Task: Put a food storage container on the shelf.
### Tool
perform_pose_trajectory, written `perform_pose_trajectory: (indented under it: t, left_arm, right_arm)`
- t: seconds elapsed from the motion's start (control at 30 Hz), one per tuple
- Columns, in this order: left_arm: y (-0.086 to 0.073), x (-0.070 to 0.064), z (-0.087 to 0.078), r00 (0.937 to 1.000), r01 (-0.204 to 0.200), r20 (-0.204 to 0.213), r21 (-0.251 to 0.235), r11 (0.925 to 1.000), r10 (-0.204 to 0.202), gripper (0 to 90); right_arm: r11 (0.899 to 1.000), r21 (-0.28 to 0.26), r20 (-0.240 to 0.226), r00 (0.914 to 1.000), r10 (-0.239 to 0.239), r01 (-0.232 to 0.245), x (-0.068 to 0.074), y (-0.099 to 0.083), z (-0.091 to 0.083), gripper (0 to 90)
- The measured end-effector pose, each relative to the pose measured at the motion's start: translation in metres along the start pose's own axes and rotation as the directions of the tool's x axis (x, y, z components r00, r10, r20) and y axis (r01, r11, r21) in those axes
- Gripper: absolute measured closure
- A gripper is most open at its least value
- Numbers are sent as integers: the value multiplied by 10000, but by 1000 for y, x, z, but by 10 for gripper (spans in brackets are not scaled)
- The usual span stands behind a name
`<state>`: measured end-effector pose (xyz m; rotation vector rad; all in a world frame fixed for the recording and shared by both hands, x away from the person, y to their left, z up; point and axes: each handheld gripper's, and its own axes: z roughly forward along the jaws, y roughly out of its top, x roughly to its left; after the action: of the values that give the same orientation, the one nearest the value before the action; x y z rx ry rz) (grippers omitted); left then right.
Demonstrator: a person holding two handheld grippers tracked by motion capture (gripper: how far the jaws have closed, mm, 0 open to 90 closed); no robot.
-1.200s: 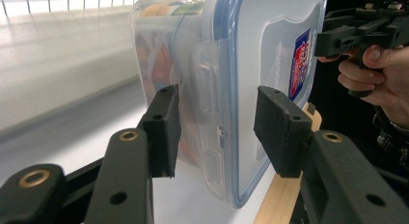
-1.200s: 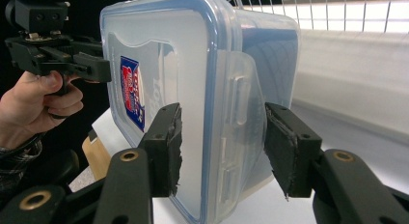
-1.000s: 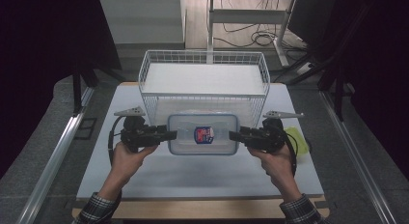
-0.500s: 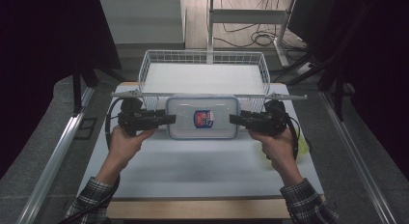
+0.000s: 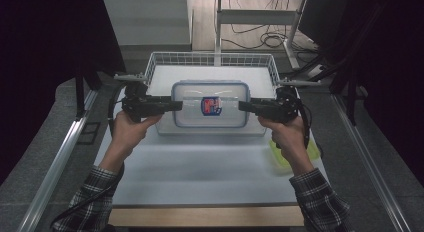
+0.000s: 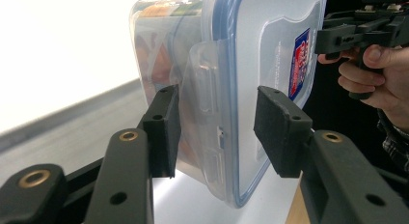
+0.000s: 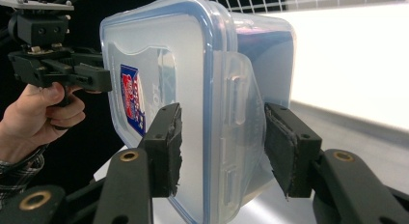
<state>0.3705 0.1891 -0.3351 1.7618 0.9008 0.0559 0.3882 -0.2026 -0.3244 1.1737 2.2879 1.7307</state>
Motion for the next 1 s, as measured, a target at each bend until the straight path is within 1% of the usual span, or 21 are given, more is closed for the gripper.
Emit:
perform_pose_trajectory:
  t: [0.23,0.4,0.57,0.7,0.8,0.83,0.93,1.0]
  left_arm:
    - [21,9,-1,10000,34,-50,-79,10000,-34,531]
    - [33,16,-1,9999,-1,-112,-113,9999,-1,530]
    - [43,24,2,9998,-9,-178,-142,9999,6,530]
    - [49,31,6,9998,40,-182,-247,9997,-45,529]
    - [52,36,9,9996,159,-221,-286,9995,-165,527]
    - [52,37,11,9994,263,-237,-295,9992,-270,527]
    - [52,41,15,9990,356,-255,-283,9990,-363,526]
    - [51,43,17,9988,412,-232,-367,9985,-421,526]
  right_arm:
    - [9998,-221,27,10000,36,-35,-5,22,6,503]
    - [9994,-332,-1,10000,-4,4,-9,33,12,502]
    - [9990,-437,-61,10000,-51,48,-17,43,18,502]
    - [9989,-467,-4,10000,-80,79,-23,50,22,501]
    - [9989,-468,10,10000,13,-12,-28,55,26,498]
    - [9989,-460,21,10000,31,-30,-30,56,28,497]
    - [9989,-454,132,9998,155,-149,-34,59,31,490]
    - [9988,-438,158,9997,208,-201,-37,60,33,489]
